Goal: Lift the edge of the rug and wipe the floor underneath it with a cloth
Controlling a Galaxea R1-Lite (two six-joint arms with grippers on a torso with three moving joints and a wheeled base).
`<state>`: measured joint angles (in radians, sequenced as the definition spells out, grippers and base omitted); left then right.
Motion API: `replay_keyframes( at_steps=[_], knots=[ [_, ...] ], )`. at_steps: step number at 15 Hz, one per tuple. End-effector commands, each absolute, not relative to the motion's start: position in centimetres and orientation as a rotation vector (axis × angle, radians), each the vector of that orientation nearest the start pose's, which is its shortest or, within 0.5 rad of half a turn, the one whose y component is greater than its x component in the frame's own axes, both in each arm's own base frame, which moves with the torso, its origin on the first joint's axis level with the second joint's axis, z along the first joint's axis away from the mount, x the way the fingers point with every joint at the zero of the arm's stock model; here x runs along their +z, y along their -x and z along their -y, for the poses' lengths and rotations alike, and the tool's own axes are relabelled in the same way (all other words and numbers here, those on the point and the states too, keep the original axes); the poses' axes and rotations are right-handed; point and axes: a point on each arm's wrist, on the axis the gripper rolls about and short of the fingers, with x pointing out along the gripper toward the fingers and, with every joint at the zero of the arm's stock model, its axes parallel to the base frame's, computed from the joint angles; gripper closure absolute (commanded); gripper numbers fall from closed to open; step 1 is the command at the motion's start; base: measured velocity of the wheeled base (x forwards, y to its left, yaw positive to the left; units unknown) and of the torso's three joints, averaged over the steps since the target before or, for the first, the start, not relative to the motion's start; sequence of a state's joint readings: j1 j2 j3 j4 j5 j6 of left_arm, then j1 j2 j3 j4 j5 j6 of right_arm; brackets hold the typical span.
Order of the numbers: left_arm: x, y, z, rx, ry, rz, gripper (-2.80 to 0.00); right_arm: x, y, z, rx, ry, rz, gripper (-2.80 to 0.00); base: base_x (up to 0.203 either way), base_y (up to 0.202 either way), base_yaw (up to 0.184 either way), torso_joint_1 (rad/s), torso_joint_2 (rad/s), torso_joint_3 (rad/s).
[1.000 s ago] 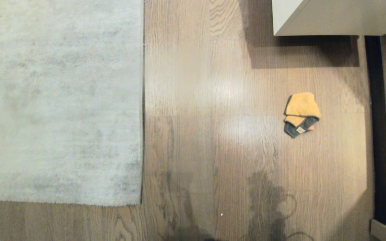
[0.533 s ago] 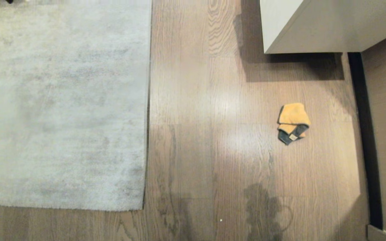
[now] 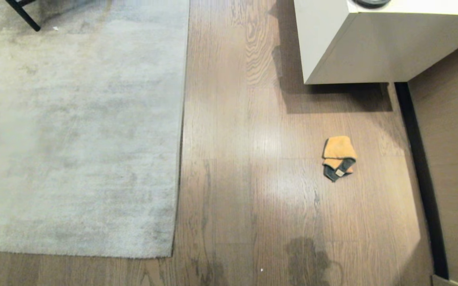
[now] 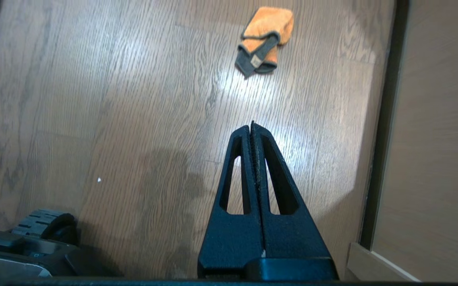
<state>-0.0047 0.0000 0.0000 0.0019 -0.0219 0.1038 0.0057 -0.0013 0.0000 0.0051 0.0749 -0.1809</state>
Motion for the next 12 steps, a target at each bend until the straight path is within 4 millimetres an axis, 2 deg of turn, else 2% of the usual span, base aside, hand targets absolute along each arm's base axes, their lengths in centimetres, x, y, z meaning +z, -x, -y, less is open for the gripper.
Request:
replay_keyframes(
  at_steps=[1, 12],
  knots=[
    [7.53, 2.28, 0.03, -0.025, -0.104, 0.0, 0.0, 7.5, 2.29, -0.15, 0.081, 0.182, 0.003, 0.0, 0.0, 0.0, 0.0, 0.006, 0.0, 0.207],
    [7.53, 2.28, 0.03, -0.023, -0.104, 0.0, 0.0, 7.5, 2.29, -0.15, 0.081, 0.182, 0.003, 0.0, 0.0, 0.0, 0.0, 0.003, 0.0, 0.202]
  ],
)
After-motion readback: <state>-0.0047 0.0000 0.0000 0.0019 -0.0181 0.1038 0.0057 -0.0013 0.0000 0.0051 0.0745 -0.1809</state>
